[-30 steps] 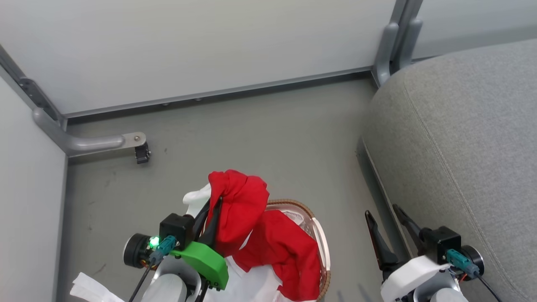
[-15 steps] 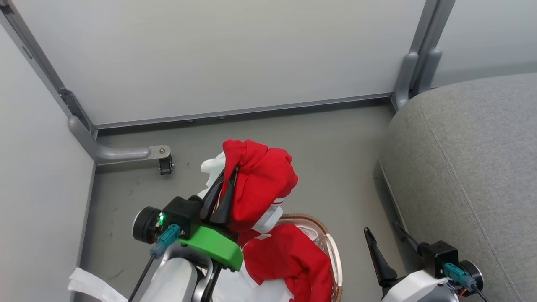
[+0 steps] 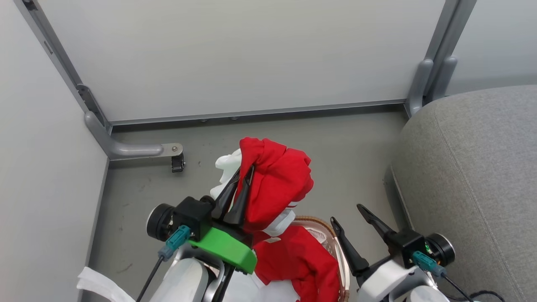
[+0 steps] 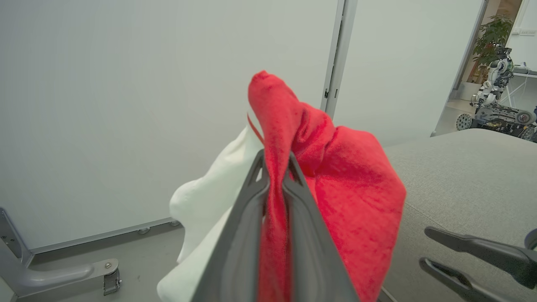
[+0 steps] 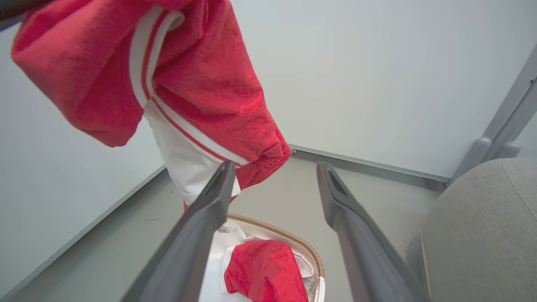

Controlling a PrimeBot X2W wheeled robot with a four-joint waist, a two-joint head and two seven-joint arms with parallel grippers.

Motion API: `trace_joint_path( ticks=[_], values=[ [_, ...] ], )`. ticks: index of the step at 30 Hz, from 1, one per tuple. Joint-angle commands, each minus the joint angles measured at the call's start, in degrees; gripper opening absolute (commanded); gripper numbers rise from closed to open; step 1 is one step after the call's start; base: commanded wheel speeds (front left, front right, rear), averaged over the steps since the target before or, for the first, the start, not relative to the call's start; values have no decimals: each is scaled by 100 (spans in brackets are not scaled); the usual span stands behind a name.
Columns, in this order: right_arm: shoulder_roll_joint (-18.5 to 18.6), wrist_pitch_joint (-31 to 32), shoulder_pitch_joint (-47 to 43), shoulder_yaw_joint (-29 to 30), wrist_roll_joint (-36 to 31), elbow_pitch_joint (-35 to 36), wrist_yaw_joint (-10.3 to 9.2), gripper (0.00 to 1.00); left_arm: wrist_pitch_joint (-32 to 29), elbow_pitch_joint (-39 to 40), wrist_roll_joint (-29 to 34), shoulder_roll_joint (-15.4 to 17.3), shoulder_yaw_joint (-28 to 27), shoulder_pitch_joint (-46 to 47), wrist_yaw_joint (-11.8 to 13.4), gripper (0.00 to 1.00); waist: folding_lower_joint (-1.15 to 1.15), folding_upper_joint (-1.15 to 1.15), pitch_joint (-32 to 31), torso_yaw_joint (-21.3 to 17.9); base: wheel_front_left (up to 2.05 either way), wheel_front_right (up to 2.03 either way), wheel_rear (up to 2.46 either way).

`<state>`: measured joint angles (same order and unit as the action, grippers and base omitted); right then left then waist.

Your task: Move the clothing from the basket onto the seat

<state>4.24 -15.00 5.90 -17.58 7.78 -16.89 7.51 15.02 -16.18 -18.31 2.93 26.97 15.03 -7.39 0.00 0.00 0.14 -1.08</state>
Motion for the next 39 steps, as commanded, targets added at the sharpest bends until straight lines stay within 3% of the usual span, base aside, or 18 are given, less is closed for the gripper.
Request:
trace_joint_path(
  ticks=[1, 8, 27, 28, 29, 30, 35, 36, 37, 38, 39],
  values=[
    [52, -27, 141, -106, -54, 30, -4, 100, 22, 22, -51, 0, 30, 30, -17, 0, 0, 0, 16, 36, 0, 0, 0],
    [179, -27, 775, -605, -189, -116, -4, 100, 22, 14, -154, 1, 285, 92, -17, 0, 0, 0, 46, 197, 0, 0, 0],
    [240, -27, 1560, -1157, -424, -541, -4, 100, 22, -64, -474, 2, 1120, 190, -17, 0, 0, 0, 79, 567, 0, 0, 0],
    [233, -27, 1563, -1182, -391, -553, -4, 52, 22, -75, -470, 2, 1132, 192, -17, 0, 0, 0, 78, 574, 0, 0, 0],
    [224, -27, 1559, -1208, -352, -563, -4, 22, 22, -89, -481, 2, 1143, 193, -17, 0, 0, 0, 75, 580, 0, 0, 0],
    [214, -27, 1547, -1222, -308, -563, -4, 0, 22, -107, -493, 2, 1144, 188, -18, 0, 0, 0, 73, 582, 0, 0, 0],
    [195, -27, 1368, -1091, -121, -548, -4, 0, 22, -161, -464, 2, 1028, 143, -18, 0, 0, 0, 66, 541, 0, 0, 0],
    [192, -27, 1319, -1038, -90, -542, -4, 0, 22, -162, -479, 4, 972, 113, -18, 14, 0, 0, 65, 516, 0, 0, 0],
    [186, -26, 1262, -980, -72, -526, -5, 0, 22, -159, -469, 3, 914, 79, -18, 39, 0, 0, 63, 478, 0, 0, 0],
    [187, -26, 1211, -931, -61, -503, -4, 0, 22, -164, -430, 5, 874, 50, -18, 49, 0, 0, 62, 440, 0, 0, 0],
    [173, -27, 1139, -862, -40, -463, -5, 0, 21, -169, -386, 5, 819, 4, -18, 76, 0, 0, 60, 386, 0, 0, 0]
  ],
)
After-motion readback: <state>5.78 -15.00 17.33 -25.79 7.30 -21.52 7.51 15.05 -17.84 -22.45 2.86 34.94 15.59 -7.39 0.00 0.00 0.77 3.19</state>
